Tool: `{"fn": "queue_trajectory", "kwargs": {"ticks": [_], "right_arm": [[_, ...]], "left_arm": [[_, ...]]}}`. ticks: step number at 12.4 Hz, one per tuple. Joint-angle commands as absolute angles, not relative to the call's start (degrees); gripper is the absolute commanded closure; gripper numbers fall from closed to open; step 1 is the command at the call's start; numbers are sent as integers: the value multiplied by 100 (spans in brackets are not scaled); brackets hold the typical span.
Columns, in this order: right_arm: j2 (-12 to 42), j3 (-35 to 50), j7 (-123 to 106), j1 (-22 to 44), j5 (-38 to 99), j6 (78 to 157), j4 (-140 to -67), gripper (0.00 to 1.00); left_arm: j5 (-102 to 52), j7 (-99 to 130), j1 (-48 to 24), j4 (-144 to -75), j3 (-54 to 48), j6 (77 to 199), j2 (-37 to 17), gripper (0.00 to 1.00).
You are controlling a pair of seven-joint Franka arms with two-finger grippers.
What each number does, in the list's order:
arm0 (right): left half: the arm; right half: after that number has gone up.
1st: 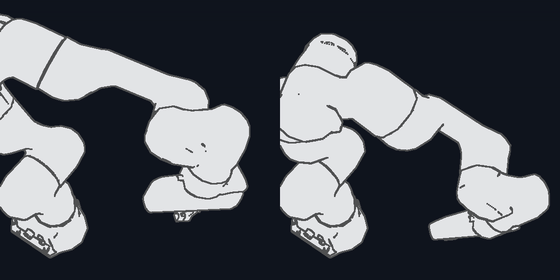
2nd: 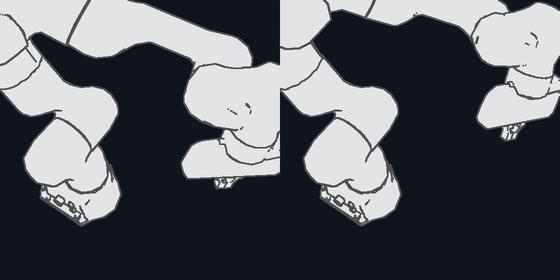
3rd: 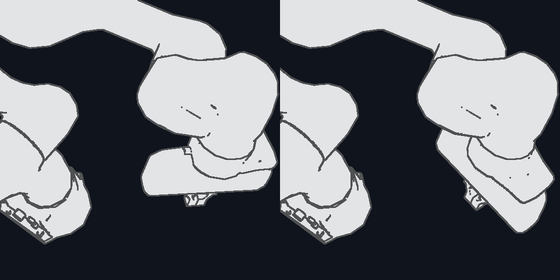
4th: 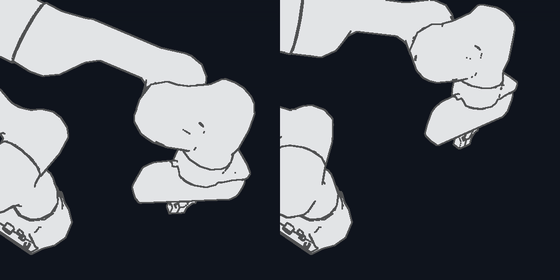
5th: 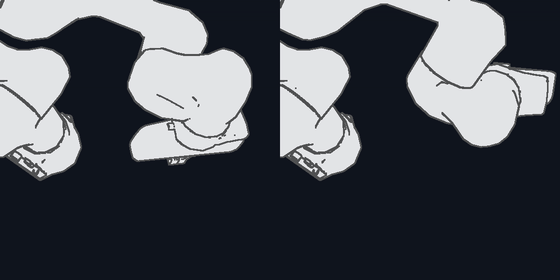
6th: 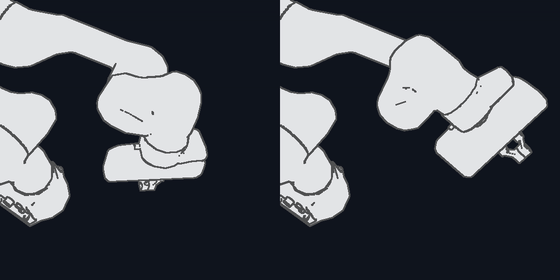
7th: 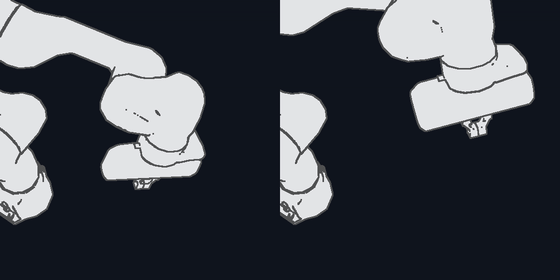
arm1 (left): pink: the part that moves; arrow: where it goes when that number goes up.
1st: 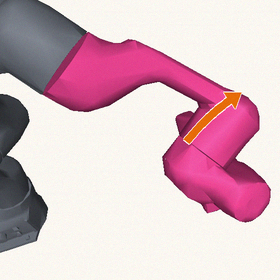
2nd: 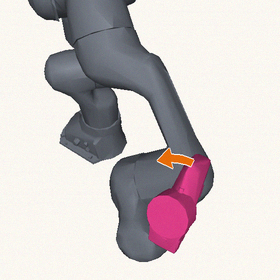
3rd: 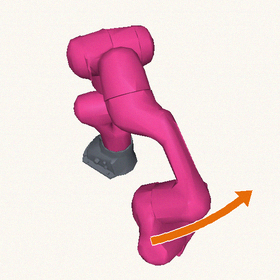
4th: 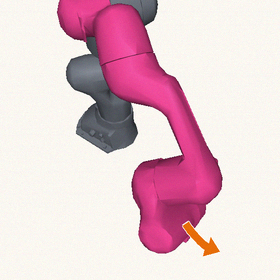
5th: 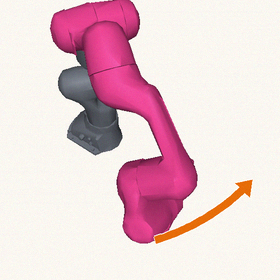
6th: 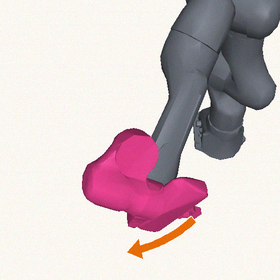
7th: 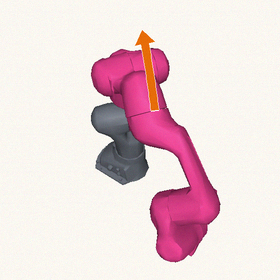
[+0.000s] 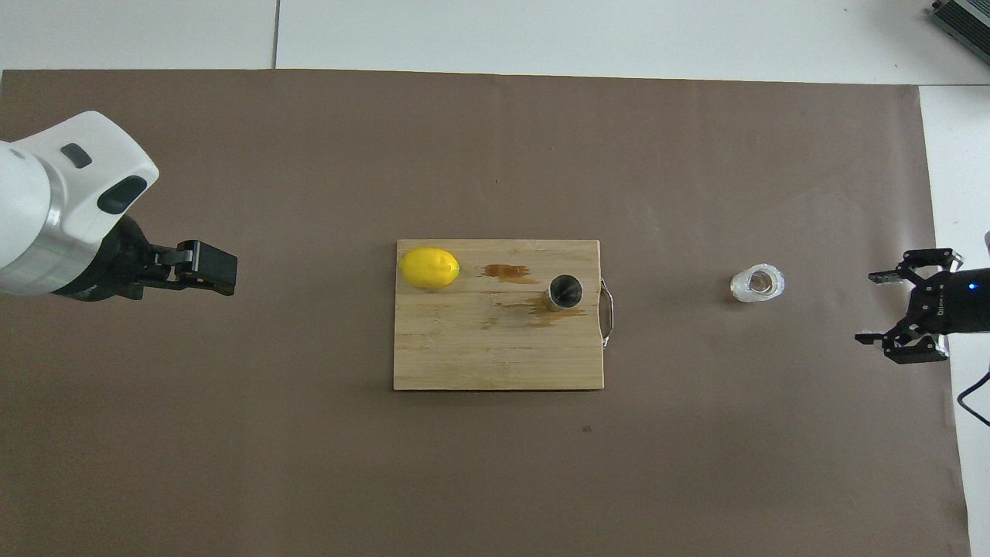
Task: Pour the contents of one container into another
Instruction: 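Reach the right gripper to the small white cup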
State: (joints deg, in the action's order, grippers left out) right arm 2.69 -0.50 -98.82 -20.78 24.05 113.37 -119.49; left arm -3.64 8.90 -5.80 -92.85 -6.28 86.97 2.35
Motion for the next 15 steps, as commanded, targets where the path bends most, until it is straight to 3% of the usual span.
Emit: {"fn": "queue_trajectory", "kwargs": {"ticks": [1, 7, 11, 15], "right_arm": [[404, -9, -10378, -2118, 3021, 11355, -11979, 0], [1010, 0, -11592, -2066, 3866, 12040, -12059, 0], [1625, 70, -12206, -2004, 4622, 12085, -12006, 0], [1740, 88, -12586, -1767, 5018, 12296, -11988, 0]], "left_arm": [[-212, 125, -581, -9466, -361, 8964, 378, 0], [-220, 141, -221, -9483, -351, 8693, 387, 0], [-220, 158, -185, -9483, -343, 8578, 404, 0], [-211, 149, -106, -9422, -360, 8885, 369, 0]]}}
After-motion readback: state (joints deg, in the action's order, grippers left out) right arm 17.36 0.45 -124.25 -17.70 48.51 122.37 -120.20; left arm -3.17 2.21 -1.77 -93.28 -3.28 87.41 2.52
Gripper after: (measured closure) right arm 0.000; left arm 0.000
